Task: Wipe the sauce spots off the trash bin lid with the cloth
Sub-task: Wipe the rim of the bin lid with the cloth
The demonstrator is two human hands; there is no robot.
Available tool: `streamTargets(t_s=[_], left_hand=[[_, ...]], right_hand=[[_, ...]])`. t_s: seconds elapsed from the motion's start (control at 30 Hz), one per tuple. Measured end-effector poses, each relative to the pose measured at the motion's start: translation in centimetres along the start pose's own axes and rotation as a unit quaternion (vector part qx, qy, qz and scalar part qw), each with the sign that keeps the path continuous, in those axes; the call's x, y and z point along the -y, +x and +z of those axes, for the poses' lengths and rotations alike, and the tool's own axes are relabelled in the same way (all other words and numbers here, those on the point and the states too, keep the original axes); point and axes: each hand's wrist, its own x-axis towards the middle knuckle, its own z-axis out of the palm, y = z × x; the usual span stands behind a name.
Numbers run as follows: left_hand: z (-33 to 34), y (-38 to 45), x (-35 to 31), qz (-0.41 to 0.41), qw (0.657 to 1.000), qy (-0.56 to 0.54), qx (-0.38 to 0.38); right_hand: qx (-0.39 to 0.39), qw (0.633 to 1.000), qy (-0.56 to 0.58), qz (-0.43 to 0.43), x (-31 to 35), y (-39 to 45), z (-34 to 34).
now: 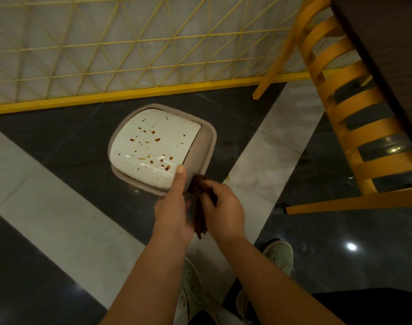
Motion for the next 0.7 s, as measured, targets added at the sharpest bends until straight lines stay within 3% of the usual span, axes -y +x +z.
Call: streamTargets(t_s=[0.2,0.47,0.7], left_hand=[[-0.8,0.7,0.0,-0.042,0.997,-0.046,0.055],[-1.5,2.8,1.2,-0.036,0.993,-0.111,-0.003],[-3.0,4.1,1.5,-0.015,0.992,-0.123,-0.03]], right_hand=[[-0.043,0.999,0.017,0.025,-0.6,3.9,-2.0],[0.001,0.999,0.035,-0.002,1.5,6.2,-1.8],[0.035,0.998,-0.042,-0.034,0.3,1.8,-0.3]])
